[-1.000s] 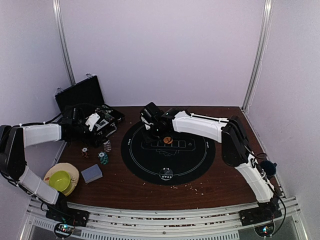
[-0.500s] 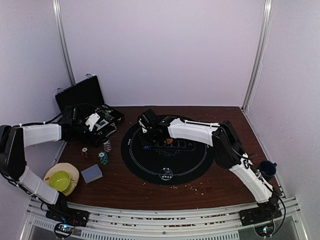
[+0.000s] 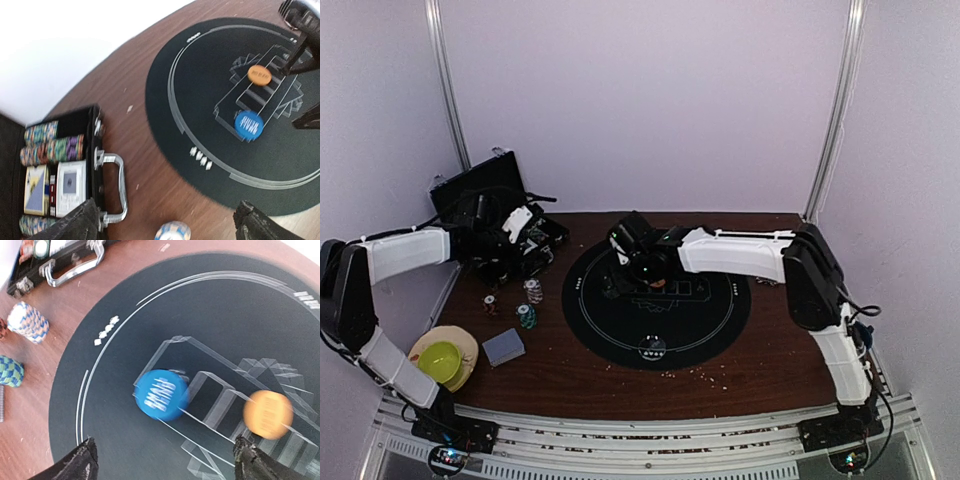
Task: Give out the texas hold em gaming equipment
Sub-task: Move the small blind button to the poker table mat, then pick up the small blind button from the poker table mat, then place the small blind button on the poker table mat.
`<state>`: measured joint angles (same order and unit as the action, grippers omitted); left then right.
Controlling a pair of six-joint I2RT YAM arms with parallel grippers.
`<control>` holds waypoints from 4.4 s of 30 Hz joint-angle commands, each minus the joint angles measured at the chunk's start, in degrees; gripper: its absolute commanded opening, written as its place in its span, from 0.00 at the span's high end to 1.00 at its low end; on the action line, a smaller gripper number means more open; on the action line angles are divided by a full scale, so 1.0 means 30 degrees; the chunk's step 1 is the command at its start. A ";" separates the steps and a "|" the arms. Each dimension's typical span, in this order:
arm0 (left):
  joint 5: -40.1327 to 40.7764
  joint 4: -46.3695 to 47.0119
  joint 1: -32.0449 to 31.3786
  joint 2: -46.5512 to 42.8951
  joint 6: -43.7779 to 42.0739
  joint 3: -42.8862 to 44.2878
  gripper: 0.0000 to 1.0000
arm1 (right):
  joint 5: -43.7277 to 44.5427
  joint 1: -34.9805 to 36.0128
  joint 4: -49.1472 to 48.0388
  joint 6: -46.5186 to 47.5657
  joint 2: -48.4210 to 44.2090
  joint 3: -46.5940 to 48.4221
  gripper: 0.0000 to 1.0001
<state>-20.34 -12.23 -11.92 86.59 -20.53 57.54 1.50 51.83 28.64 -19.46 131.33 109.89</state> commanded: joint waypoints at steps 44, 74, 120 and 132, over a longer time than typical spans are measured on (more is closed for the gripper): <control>0.3179 -0.6397 -0.7691 1.3909 0.2949 1.2644 0.31 | 0.5636 -0.1805 -0.3670 -0.2712 -1.3612 -1.5249 0.00; 0.4853 -0.6407 -0.6269 1.2542 0.2949 1.2027 0.55 | 0.5753 -0.1490 -0.3820 -0.2683 -1.4257 -1.5419 0.00; 0.2847 -0.5922 -0.6142 1.2547 0.2406 1.2722 0.55 | 0.6047 -0.1377 -0.3864 -0.2565 -1.4121 -1.5357 0.00; 0.5063 -0.5562 -0.6207 1.2611 0.2802 1.1683 0.55 | 0.6007 -0.1362 -0.3875 -0.2564 -1.4215 -1.5403 0.00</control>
<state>-7.62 -31.07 -30.79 124.49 -12.43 94.08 18.06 47.29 18.06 -27.20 90.11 64.23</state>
